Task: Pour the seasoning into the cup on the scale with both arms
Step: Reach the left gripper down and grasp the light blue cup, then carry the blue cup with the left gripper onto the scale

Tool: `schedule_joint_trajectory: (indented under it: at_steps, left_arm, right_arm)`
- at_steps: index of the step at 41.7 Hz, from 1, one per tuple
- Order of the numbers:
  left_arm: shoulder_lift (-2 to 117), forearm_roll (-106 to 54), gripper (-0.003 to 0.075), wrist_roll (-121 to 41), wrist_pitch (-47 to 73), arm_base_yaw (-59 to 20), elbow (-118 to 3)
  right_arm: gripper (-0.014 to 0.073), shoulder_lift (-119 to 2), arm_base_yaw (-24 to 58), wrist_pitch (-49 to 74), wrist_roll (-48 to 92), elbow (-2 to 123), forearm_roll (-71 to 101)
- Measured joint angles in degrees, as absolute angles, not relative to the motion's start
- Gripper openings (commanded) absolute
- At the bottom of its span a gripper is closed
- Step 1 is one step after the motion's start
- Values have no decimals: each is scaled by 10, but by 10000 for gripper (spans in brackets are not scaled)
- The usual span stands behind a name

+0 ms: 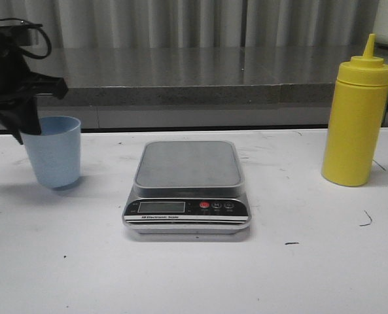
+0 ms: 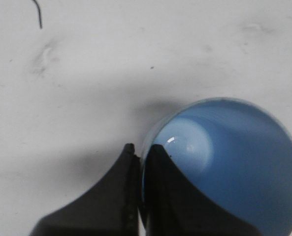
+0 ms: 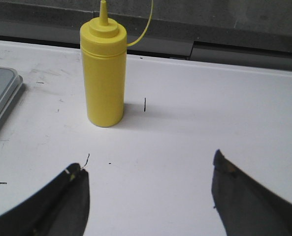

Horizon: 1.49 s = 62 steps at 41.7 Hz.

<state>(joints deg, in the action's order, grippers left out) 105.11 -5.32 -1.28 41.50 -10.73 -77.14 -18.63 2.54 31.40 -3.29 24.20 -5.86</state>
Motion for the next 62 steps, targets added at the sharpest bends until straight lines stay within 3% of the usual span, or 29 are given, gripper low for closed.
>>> schedule_joint_trajectory:
  at_steps: [14,22,34,50,54,60,62]
  left_arm:
    - [1023,-56,-20,-13,441,-242,-838]
    - [1064,-56,-20,-3,453,-304,-915]
    - [1155,-36,-20,35,480,-316,-997]
    - [1165,-5,-13,62,516,-316,-1004]
    - [1165,-4,69,62,516,-316,-1005]
    - [1165,-4,337,62,519,-316,-1005]
    - [1165,-5,394,62,521,-316,-1005]
  right_arm:
    - [542,-186,25,314,-33,242,-59]
    - [542,-186,25,314,-33,242,-59]
    - [542,-186,25,314,-33,242,-59]
    - [542,-186,25,314,-33,242,-59]
    - [542,-186,25,314,-33,242,-59]
    - [542,-186,25,314,-33,242,-59]
    - [542,-186,25,314,-33,242,-59]
